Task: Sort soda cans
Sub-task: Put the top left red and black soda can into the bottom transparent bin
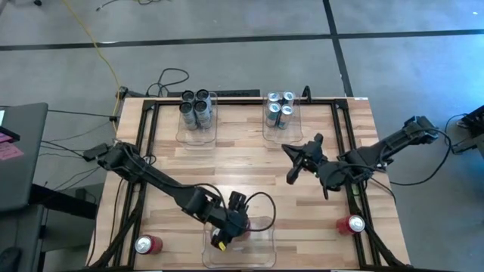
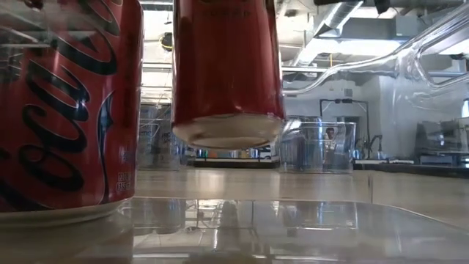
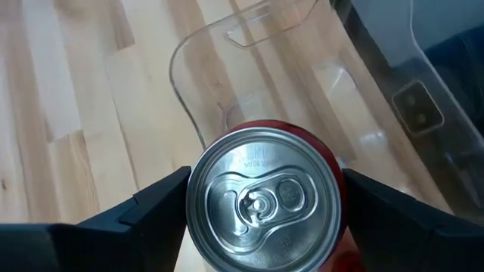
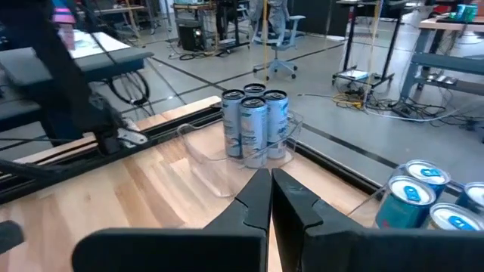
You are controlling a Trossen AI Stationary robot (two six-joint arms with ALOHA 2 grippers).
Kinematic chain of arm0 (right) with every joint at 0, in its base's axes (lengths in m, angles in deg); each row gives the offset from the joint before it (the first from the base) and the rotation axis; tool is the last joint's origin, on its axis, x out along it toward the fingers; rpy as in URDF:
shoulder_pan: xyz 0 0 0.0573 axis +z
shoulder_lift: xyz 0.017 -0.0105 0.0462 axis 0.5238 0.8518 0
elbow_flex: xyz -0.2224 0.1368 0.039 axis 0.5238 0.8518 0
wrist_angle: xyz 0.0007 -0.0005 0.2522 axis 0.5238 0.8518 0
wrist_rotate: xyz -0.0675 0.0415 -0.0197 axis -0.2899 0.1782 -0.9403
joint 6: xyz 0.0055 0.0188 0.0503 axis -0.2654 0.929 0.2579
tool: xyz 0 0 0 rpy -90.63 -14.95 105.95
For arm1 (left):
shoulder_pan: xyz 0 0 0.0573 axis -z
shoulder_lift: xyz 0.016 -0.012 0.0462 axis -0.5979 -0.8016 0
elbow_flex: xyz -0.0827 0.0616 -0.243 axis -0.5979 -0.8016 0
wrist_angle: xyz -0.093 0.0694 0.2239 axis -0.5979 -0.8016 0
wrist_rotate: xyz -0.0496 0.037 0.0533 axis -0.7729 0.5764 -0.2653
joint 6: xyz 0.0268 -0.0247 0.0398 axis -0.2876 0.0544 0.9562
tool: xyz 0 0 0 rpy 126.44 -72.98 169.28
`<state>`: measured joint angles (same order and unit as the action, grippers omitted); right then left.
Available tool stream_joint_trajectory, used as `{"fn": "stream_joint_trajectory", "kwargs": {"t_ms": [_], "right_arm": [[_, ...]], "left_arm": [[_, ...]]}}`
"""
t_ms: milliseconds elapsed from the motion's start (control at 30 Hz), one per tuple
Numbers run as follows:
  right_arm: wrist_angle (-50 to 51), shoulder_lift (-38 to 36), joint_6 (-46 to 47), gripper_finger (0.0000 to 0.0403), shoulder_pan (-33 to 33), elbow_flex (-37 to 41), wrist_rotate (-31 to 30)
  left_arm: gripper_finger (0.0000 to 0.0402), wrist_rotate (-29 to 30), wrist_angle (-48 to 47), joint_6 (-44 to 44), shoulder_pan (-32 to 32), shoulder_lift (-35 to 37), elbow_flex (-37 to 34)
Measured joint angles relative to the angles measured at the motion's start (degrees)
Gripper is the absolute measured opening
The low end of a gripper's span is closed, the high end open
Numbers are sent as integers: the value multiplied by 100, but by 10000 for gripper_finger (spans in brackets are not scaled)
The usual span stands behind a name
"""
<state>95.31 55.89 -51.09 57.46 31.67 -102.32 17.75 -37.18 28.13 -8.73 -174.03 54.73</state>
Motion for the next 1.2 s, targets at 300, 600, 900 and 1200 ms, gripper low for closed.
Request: {"fn": "stream_joint_trajectory", "kwargs": {"t_ms": [300, 600, 900, 1200], "right_arm": [[54, 2, 6, 32, -276, 0, 4], [149, 2, 6, 32, -272, 0, 13], [183, 1, 4, 32, -274, 0, 20], [206, 2, 2, 32, -274, 0, 20]], "left_arm": [[308, 12, 6, -635, -24, 4, -9], [310, -47, 21, -529, 24, 4, -276], [311, -87, 196, -477, 55, 4, -356], [329, -396, 208, -195, 55, 4, -356]]}}
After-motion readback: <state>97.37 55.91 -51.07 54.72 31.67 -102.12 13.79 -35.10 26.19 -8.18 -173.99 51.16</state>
